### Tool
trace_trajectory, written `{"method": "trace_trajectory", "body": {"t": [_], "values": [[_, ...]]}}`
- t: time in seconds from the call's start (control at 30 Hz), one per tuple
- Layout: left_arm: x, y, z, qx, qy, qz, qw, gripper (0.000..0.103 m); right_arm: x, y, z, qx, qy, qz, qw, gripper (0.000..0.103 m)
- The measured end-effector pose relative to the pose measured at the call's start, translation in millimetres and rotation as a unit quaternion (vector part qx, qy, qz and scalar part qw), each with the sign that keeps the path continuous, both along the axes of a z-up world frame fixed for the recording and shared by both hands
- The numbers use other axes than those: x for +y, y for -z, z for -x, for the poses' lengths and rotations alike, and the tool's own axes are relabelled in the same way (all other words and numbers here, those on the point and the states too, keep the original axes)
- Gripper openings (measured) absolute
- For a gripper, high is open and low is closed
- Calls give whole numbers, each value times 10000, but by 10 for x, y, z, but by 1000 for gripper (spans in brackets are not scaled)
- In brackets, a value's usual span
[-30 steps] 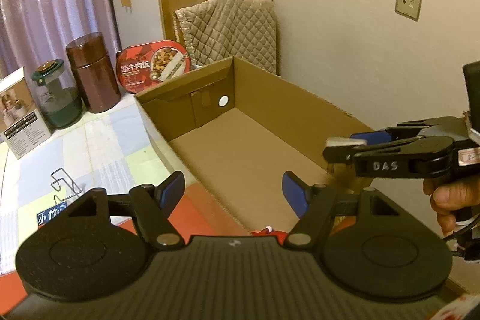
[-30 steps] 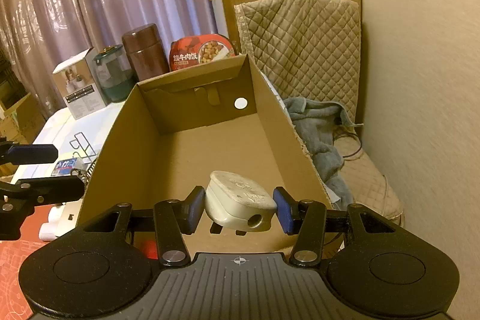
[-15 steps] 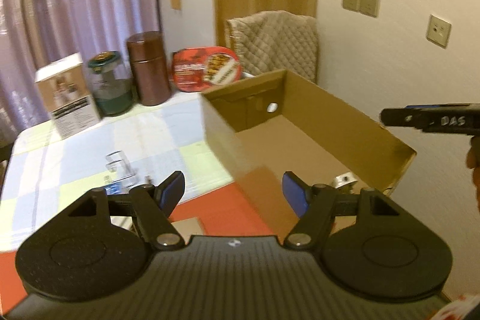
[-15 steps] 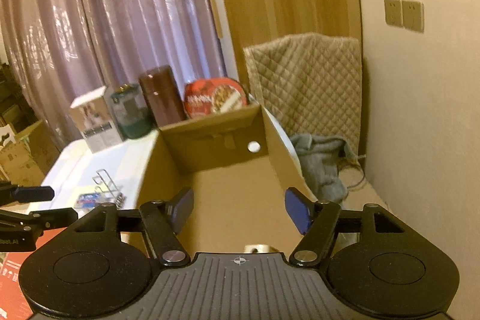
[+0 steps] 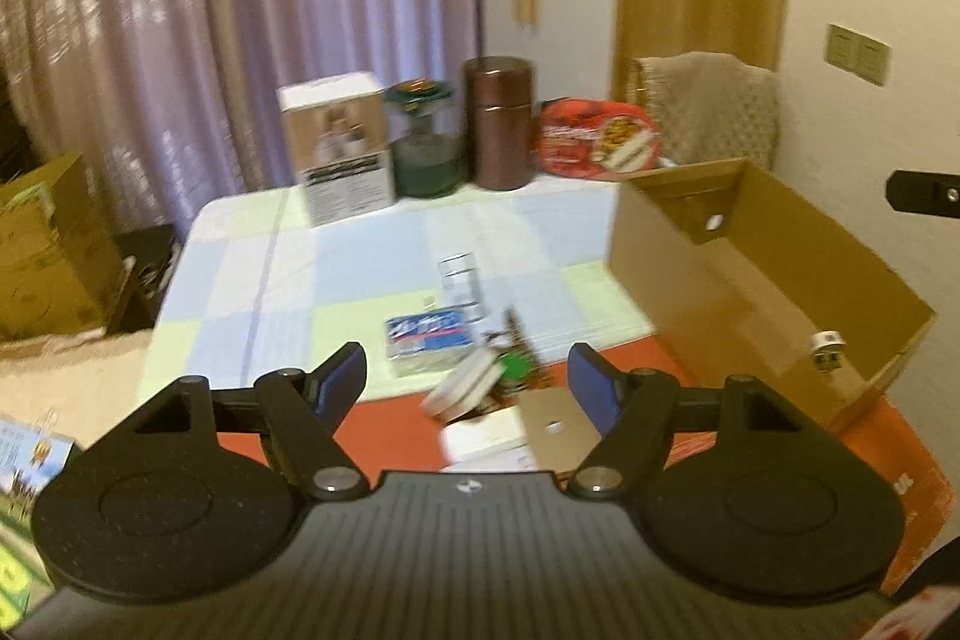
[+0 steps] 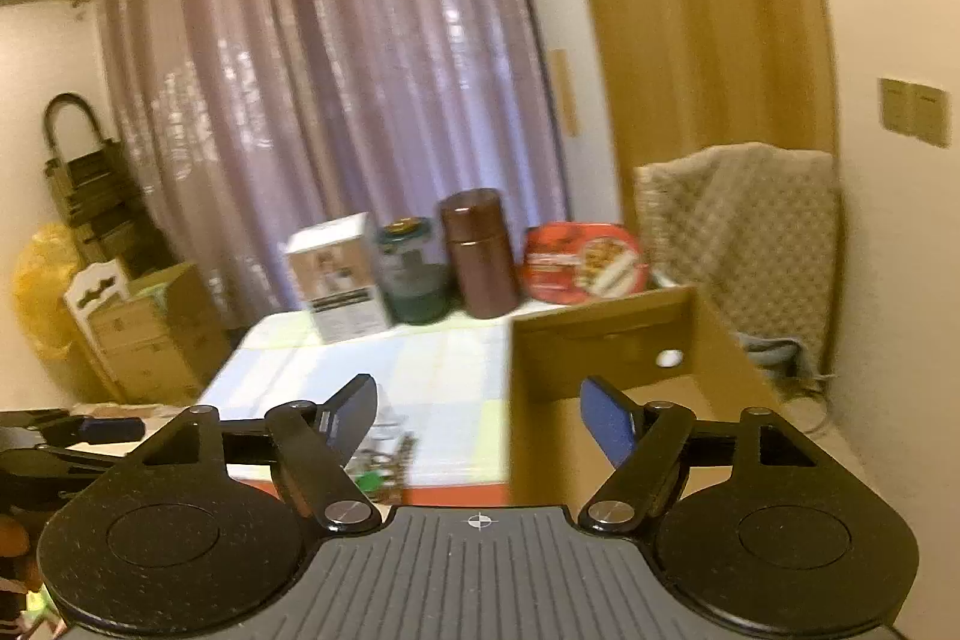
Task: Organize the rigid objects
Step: 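Move both tools back toward the items on the mat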
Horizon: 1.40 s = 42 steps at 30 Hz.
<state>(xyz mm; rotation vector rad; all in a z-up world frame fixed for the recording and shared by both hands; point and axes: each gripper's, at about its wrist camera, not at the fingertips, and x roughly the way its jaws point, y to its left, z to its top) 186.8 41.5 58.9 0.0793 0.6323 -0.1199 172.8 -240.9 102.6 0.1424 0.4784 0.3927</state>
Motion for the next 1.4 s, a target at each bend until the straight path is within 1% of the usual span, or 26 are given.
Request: {"method": "trace_trajectory", "body": {"t": [0.13,0.33,0.5,0.63,0.7,0.8,0.97,1.1,1.2,1.3,1.4], "values": [[238,159,69,84,-243,-13,9997,71,293,154,8,118,-208,-3,9997,73],[422,486,46,303,-430,-57,9986,71,626,638,-49,558,-380,-6,9977,74],[523,816,2,454,-335,-52,9984,71,845,1084,-177,946,-416,171,9945,74],[539,1051,-95,560,-189,-104,9982,71,932,1357,-294,1190,-423,287,9916,75],[530,1143,-156,618,-118,-139,9979,71,979,1477,-381,1305,-400,346,9900,78],[531,1236,-264,686,-37,-97,9976,71,1029,1650,-478,1420,-350,393,9885,83],[559,1332,-481,756,35,-76,9971,71,1096,1930,-667,1764,-265,314,9835,85],[563,1411,-651,844,137,-80,9963,71,1192,2030,-784,1838,-267,217,9824,88],[559,1469,-724,896,230,-173,9956,71,1289,2117,-876,1842,-297,285,9820,92],[593,1517,-755,995,238,-93,9947,71,1363,2204,-945,1904,-221,444,9804,95],[593,1559,-759,1079,295,-65,9937,71,1403,2280,-1020,1988,-184,489,9787,95]]}}
